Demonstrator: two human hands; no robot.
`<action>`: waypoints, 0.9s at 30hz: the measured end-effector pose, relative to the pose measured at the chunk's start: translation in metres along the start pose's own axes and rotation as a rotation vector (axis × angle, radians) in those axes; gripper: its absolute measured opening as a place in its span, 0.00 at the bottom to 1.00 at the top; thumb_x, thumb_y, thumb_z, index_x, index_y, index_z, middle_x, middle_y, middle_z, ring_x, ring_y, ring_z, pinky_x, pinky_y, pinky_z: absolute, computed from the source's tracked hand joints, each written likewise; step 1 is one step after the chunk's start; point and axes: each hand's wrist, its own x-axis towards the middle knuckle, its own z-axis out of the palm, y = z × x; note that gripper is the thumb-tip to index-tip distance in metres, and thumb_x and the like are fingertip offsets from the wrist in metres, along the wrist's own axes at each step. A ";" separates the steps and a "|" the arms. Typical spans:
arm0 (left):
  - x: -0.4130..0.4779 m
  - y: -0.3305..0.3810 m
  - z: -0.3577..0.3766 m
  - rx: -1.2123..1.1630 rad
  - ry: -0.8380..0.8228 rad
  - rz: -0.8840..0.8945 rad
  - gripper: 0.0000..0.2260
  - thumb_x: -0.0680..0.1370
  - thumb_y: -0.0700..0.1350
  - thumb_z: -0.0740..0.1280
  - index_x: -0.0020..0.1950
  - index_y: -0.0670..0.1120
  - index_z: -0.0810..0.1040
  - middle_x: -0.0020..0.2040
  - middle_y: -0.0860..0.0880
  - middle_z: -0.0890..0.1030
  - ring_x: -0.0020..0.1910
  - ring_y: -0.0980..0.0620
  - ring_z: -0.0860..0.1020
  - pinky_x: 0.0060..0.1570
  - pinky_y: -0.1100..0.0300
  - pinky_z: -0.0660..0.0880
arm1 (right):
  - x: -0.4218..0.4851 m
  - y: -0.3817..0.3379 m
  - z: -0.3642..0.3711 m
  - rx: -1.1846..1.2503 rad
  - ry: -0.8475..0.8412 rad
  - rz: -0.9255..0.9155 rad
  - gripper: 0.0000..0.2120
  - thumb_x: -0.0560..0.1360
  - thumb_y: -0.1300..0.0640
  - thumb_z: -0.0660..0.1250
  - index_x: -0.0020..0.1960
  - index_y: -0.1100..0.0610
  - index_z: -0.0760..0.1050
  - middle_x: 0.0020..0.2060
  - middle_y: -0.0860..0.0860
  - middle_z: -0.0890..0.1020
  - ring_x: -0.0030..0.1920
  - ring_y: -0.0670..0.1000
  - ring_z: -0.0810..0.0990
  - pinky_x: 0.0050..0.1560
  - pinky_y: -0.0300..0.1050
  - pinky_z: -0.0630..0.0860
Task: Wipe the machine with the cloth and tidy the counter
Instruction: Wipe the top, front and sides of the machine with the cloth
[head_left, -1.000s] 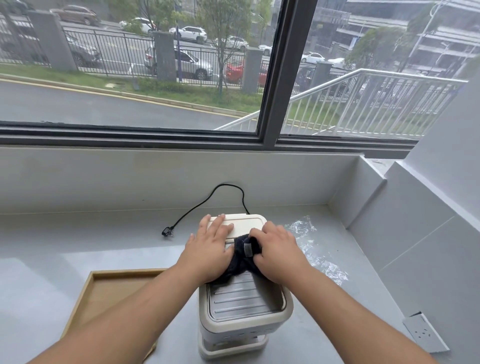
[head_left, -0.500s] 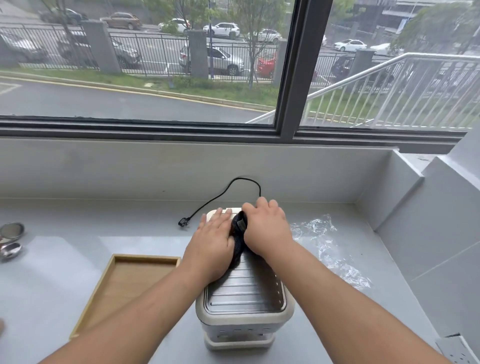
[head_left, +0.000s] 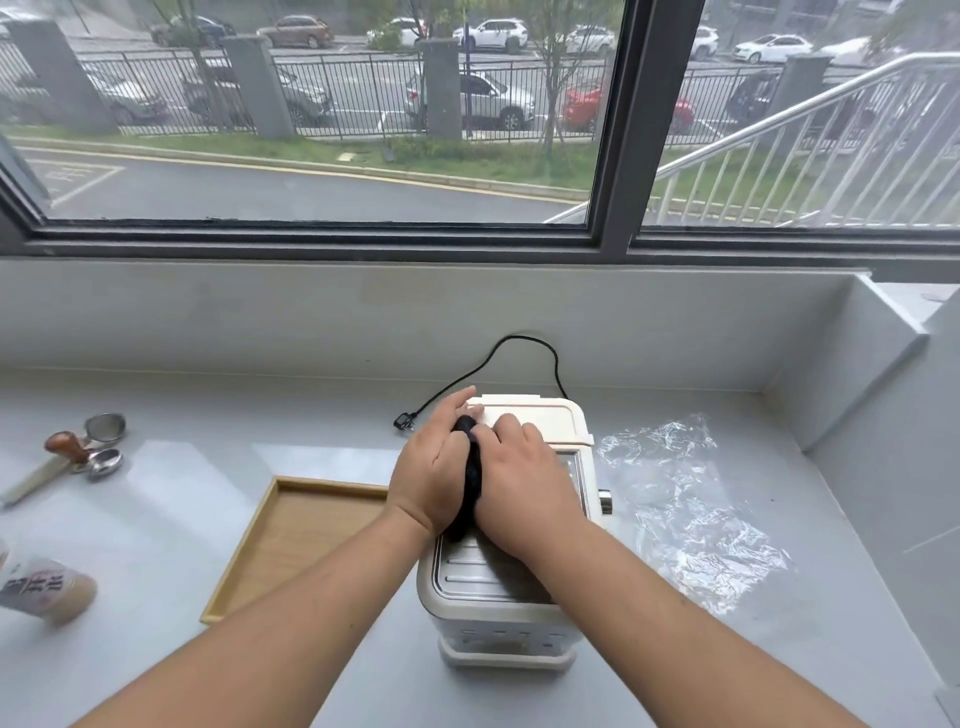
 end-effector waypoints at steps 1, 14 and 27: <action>-0.001 0.001 -0.001 0.015 0.002 -0.003 0.26 0.73 0.51 0.54 0.69 0.65 0.75 0.60 0.67 0.82 0.63 0.68 0.75 0.63 0.61 0.70 | -0.003 -0.002 0.002 0.020 -0.007 0.005 0.21 0.73 0.60 0.61 0.66 0.55 0.71 0.55 0.54 0.73 0.50 0.56 0.69 0.50 0.48 0.67; 0.007 -0.030 -0.010 0.417 -0.119 0.128 0.14 0.82 0.50 0.64 0.67 0.51 0.80 0.79 0.51 0.69 0.81 0.54 0.57 0.80 0.48 0.54 | -0.079 -0.010 -0.004 0.015 -0.173 0.109 0.16 0.70 0.53 0.60 0.58 0.50 0.71 0.53 0.50 0.71 0.54 0.56 0.69 0.55 0.48 0.70; 0.004 -0.030 -0.012 0.621 -0.162 0.211 0.20 0.81 0.52 0.61 0.73 0.51 0.73 0.82 0.50 0.62 0.83 0.50 0.52 0.82 0.43 0.45 | -0.083 -0.003 -0.013 -0.002 -0.152 0.506 0.16 0.71 0.54 0.59 0.58 0.44 0.72 0.50 0.45 0.67 0.55 0.53 0.68 0.48 0.46 0.68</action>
